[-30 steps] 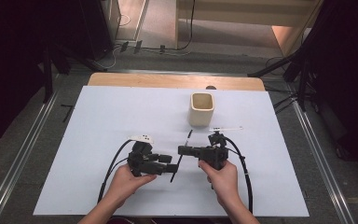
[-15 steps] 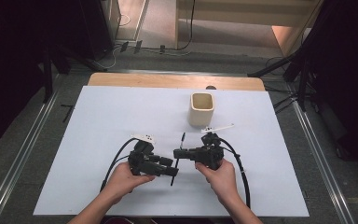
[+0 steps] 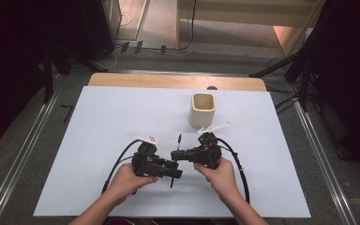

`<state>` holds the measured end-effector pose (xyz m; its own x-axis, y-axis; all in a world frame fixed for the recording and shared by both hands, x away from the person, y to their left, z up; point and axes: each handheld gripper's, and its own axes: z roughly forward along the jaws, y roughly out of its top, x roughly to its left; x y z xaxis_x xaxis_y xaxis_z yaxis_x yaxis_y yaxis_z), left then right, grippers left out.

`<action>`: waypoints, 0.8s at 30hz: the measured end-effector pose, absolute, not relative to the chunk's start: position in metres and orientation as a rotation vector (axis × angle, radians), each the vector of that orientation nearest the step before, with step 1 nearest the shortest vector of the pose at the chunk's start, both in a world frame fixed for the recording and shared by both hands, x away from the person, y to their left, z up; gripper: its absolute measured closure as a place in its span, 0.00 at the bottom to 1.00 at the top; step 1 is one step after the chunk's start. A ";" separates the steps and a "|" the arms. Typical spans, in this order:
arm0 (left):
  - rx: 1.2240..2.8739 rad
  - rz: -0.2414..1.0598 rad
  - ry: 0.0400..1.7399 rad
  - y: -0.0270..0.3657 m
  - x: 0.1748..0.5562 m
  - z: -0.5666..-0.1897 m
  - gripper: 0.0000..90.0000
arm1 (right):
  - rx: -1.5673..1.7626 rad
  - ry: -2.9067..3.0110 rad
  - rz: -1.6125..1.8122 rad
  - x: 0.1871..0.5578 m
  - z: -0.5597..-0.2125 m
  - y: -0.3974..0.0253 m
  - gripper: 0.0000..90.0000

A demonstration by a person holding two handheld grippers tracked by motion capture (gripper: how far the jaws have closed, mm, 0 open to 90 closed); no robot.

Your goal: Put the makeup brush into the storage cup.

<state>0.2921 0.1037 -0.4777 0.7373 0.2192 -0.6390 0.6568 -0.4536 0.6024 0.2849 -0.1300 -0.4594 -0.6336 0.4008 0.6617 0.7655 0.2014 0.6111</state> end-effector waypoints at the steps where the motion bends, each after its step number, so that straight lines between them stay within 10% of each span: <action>1: 2.015 -0.594 0.655 0.104 0.292 -0.478 0.63 | -1.089 -2.125 -1.412 0.285 -0.459 -0.130 0.95; 24: 2.003 -0.591 0.708 0.103 0.292 -0.478 0.94 | -1.108 -2.108 -1.413 0.286 -0.460 -0.132 0.95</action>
